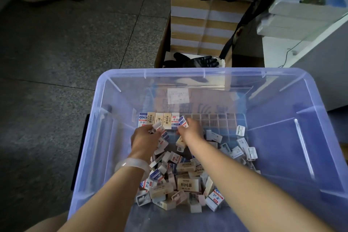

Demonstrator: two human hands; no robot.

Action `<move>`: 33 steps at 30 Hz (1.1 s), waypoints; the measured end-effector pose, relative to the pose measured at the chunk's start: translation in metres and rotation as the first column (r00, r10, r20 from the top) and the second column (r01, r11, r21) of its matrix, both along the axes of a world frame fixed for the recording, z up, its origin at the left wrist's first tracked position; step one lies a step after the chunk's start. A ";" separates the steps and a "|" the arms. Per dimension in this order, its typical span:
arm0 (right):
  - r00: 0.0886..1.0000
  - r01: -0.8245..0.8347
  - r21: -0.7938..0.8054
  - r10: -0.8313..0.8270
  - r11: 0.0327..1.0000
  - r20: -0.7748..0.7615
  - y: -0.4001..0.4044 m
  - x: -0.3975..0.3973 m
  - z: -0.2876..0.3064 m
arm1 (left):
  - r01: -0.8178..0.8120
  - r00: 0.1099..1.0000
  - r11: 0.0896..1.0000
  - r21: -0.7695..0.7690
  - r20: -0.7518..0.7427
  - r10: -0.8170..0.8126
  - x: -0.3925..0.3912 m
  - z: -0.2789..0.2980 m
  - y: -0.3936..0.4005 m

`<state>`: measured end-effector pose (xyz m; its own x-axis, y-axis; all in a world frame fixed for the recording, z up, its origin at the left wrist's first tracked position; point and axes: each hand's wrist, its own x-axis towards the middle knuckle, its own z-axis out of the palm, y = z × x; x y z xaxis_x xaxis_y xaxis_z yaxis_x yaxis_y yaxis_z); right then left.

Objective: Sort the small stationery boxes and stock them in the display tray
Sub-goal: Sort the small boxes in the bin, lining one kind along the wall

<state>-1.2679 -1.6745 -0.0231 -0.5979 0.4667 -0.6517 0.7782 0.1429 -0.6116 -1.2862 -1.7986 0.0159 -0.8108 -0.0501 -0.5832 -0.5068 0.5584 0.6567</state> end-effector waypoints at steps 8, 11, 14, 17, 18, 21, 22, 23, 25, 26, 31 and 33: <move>0.992 -0.110 0.009 0.110 0.994 -0.060 0.026 0.005 0.017 | 0.012 1.000 0.999 0.030 0.008 -0.012 0.000 0.004 0.005; 0.990 -0.115 0.017 0.116 0.993 -0.079 0.022 0.003 0.019 | 0.003 1.000 1.000 0.031 0.015 -0.003 0.000 0.006 0.005; 0.984 -0.155 0.070 0.161 0.985 -0.079 0.020 0.007 0.018 | 0.021 1.000 0.999 0.029 0.022 -0.021 0.000 0.006 0.006; 0.974 -0.219 0.119 0.225 0.968 -0.037 0.024 0.013 0.016 | 0.030 0.999 0.999 0.022 0.014 -0.030 0.000 0.006 0.006; 0.968 -0.246 0.163 0.251 0.956 -0.008 0.025 0.016 0.017 | 0.033 0.999 0.999 0.019 0.010 -0.033 0.000 0.006 0.006; 0.930 -0.365 0.300 0.361 0.881 0.072 0.024 0.025 0.019 | 0.032 0.999 0.999 0.017 0.000 -0.032 0.000 0.006 0.005; 0.902 -0.428 0.326 0.420 0.843 0.100 0.021 0.029 0.019 | 0.030 1.000 0.999 0.019 0.001 -0.030 0.000 0.005 0.005; 0.869 -0.492 0.347 0.478 0.799 0.130 0.017 0.032 0.020 | 0.030 1.000 0.999 0.022 0.002 -0.030 0.000 0.004 0.005; 0.813 -0.577 0.371 0.556 0.727 0.174 0.014 0.037 0.021 | 0.032 0.999 0.999 0.032 0.003 -0.033 0.000 0.004 0.005; 0.793 -0.603 0.371 0.580 0.706 0.185 0.015 0.038 0.021 | 0.036 0.999 0.999 0.036 0.002 -0.036 0.000 0.004 0.005; 0.728 -0.668 0.355 0.672 0.654 0.133 0.015 0.028 0.014 | 0.055 0.998 0.998 0.039 -0.018 -0.054 0.000 0.003 0.006; 0.777 -0.606 0.385 0.622 0.696 0.099 0.013 0.024 0.012 | 0.057 0.998 0.997 0.047 -0.026 -0.056 0.000 0.003 0.006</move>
<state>-1.2438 -1.6611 -0.0113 -0.8587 0.1870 -0.4771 0.4134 0.8030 -0.4292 -1.2865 -1.7930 0.0192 -0.8256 0.0235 -0.5637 -0.4588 0.5535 0.6951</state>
